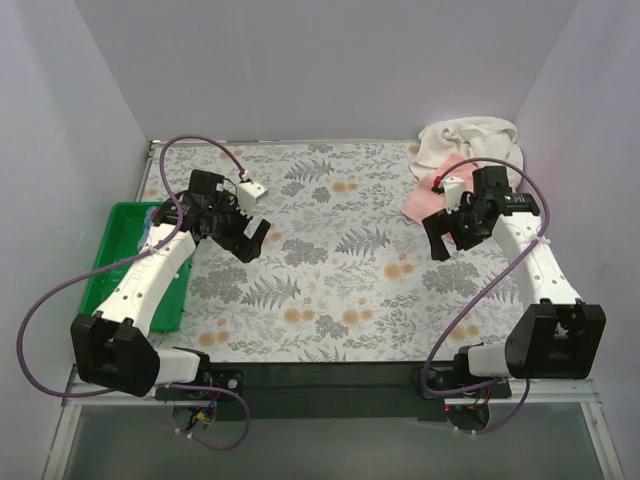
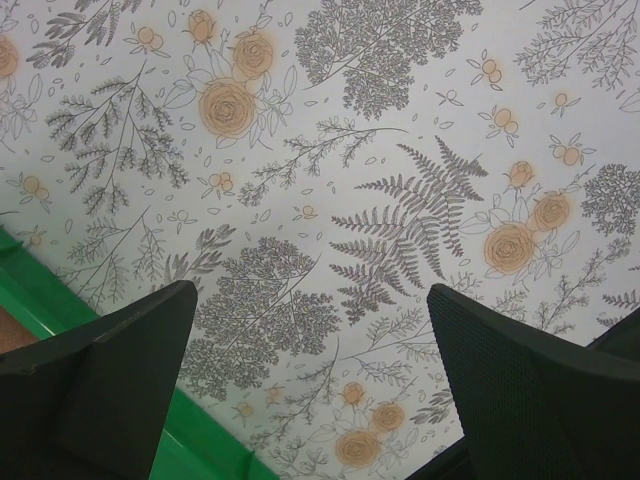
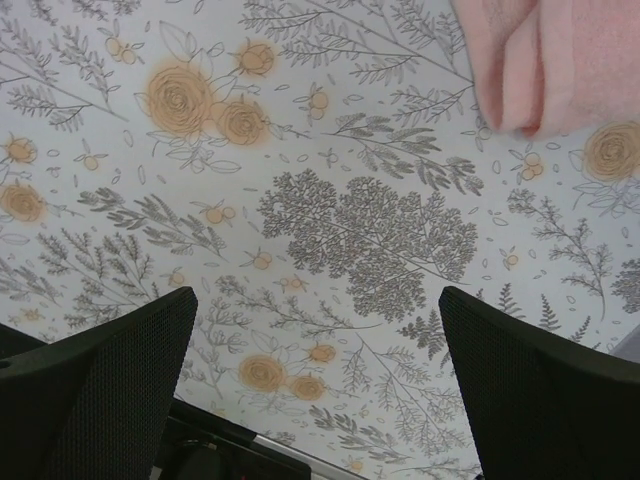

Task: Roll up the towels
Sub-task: Move the towel to the center of the board

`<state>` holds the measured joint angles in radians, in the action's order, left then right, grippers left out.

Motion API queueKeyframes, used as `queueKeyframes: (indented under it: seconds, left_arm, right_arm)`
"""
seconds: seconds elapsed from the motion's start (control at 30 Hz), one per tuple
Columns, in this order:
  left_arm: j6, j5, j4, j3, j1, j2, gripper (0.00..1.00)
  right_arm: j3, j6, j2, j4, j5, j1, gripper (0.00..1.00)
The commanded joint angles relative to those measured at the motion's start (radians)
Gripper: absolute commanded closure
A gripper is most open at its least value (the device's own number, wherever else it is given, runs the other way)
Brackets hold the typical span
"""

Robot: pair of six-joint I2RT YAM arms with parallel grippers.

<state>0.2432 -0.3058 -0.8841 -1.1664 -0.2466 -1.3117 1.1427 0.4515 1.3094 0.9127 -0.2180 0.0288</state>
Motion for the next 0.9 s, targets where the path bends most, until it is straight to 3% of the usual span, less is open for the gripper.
queueKeyframes:
  seconds: [0.0, 0.27, 0.57, 0.67, 0.87]
  left_arm:
    - [-0.005, 0.034, 0.011, -0.035, -0.006, 0.023, 0.02]
    - [-0.021, 0.066, -0.015, -0.116, -0.006, -0.052, 0.02]
    - [-0.021, 0.105, -0.033, -0.164, -0.005, -0.1, 0.02]
    - [-0.024, 0.128, -0.038, -0.164, -0.006, -0.09, 0.02]
    - [-0.027, 0.154, -0.026, -0.154, -0.005, -0.086, 0.02]
  right_arm:
    - [0.106, 0.0, 0.063, -0.052, 0.083, 0.005, 0.01]
    - [0.366, -0.034, 0.382, -0.109, 0.242, 0.003, 0.01]
    - [0.586, -0.1, 0.691, -0.155, 0.302, 0.0, 0.01]
    - [0.586, -0.119, 0.746, -0.163, 0.327, -0.003, 0.09]
    - [0.516, -0.142, 0.795, -0.163, 0.312, -0.004, 0.34]
